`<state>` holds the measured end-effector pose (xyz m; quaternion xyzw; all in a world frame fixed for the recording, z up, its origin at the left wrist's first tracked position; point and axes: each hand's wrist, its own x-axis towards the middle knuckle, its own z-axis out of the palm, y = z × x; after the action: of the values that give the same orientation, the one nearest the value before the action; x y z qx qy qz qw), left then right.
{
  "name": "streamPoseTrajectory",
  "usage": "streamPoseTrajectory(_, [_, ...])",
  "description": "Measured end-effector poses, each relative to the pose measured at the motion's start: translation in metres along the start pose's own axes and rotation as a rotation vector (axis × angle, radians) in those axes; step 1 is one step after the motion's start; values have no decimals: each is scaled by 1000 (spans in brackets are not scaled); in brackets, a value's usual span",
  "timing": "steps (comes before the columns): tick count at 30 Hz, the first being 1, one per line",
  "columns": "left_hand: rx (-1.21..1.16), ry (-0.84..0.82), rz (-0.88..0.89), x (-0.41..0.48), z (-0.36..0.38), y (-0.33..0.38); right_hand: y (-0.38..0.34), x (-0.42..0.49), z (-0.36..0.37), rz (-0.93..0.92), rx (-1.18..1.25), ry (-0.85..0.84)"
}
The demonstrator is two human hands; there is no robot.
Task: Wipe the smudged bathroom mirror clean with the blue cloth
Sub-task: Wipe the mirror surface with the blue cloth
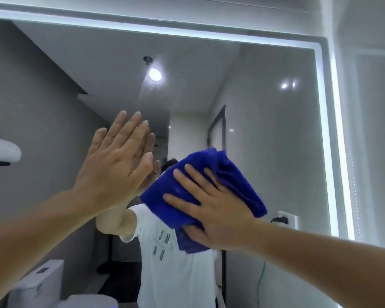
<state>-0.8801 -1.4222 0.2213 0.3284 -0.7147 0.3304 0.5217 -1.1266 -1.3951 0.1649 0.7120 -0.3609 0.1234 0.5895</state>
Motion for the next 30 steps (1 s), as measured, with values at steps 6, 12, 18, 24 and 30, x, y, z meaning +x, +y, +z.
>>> streamPoseTrajectory(6, [37,39,66,-8,9,14,50,-39,-8,-598,49,-197])
streamPoseTrajectory(12, [22,71,152,-4,1,22,192,-13,-51,291,-102,5])
streamPoseTrajectory(18, [11,60,160,-5,8,46,112,33,-28,955,57,179])
streamPoseTrajectory(24, [6,16,156,-7,18,64,-19,-57,17,563,78,128])
streamPoseTrajectory(30, [-18,-56,131,-14,33,79,-7,-125,18,164,65,-24])
